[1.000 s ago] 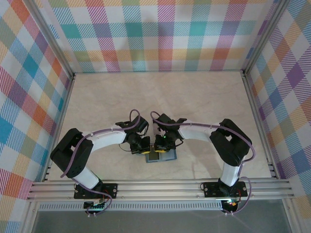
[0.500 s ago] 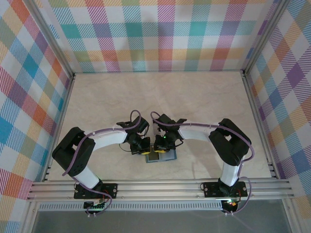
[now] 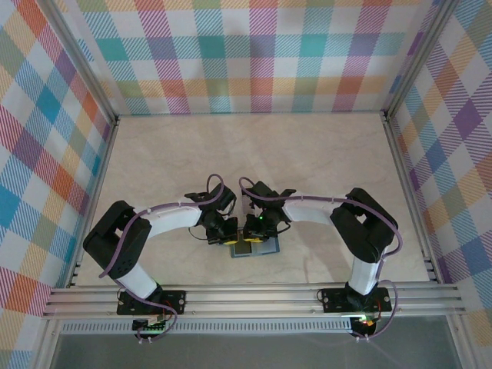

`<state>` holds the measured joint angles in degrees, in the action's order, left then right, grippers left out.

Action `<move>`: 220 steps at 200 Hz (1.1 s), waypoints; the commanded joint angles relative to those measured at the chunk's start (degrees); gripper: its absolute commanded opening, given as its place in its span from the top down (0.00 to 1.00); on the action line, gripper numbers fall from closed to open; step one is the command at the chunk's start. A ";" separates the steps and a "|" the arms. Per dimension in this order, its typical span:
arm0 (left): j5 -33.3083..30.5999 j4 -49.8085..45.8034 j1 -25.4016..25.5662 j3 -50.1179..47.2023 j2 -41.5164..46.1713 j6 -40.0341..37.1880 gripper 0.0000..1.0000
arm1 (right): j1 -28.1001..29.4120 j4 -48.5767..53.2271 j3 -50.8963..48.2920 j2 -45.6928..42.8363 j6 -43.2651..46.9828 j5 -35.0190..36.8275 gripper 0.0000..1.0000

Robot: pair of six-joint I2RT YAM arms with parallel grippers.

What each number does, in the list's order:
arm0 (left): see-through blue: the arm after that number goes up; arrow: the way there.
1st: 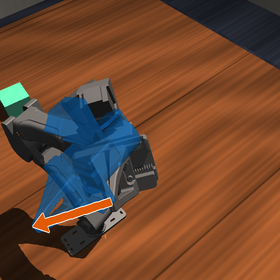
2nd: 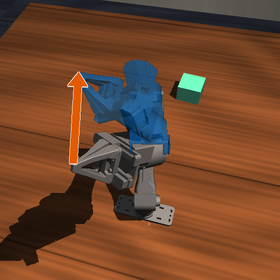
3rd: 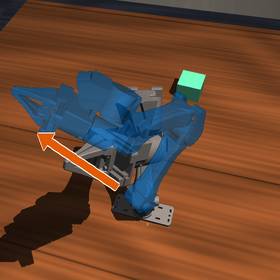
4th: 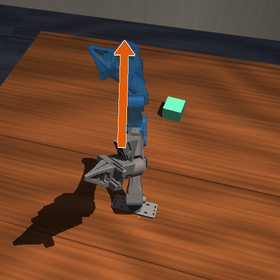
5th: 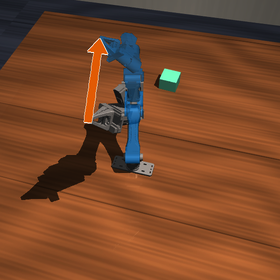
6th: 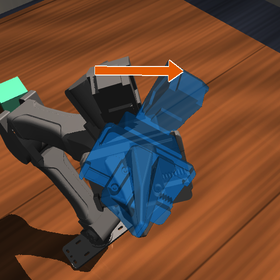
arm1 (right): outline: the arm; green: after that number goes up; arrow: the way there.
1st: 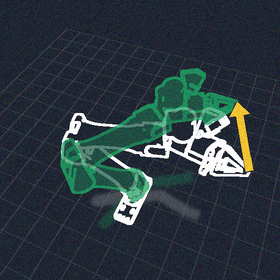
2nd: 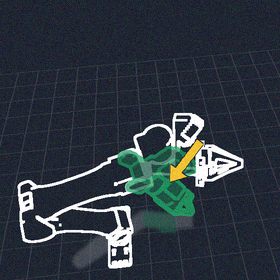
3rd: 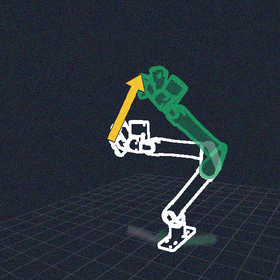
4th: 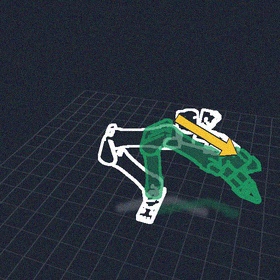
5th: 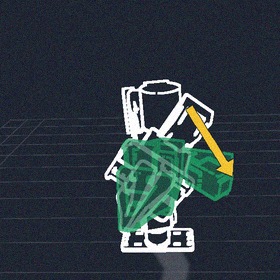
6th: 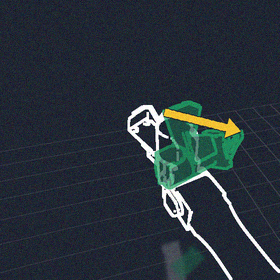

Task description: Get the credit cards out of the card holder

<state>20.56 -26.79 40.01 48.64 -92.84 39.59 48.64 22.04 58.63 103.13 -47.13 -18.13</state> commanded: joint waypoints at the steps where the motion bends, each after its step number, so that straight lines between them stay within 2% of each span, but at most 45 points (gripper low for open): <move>1: -2.34 -3.11 0.38 -1.40 -2.22 -0.91 1.00 | -0.22 4.76 0.28 0.68 0.44 3.77 0.75; 75: -3.41 -4.22 0.42 -1.65 -2.04 -1.39 1.00 | -0.19 10.08 2.36 -0.43 1.92 7.58 0.75; 124: -3.16 -4.15 0.38 -1.79 -2.07 -1.60 1.00 | -0.17 2.41 0.12 -3.91 0.17 1.78 0.79; 220: -2.85 -3.96 0.38 -1.72 -1.91 -1.50 1.00 | -0.21 -0.46 0.84 1.96 0.56 -0.85 0.79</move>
<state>20.51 -26.83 40.01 48.64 -92.84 39.16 48.71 22.72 59.57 103.48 -46.44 -17.23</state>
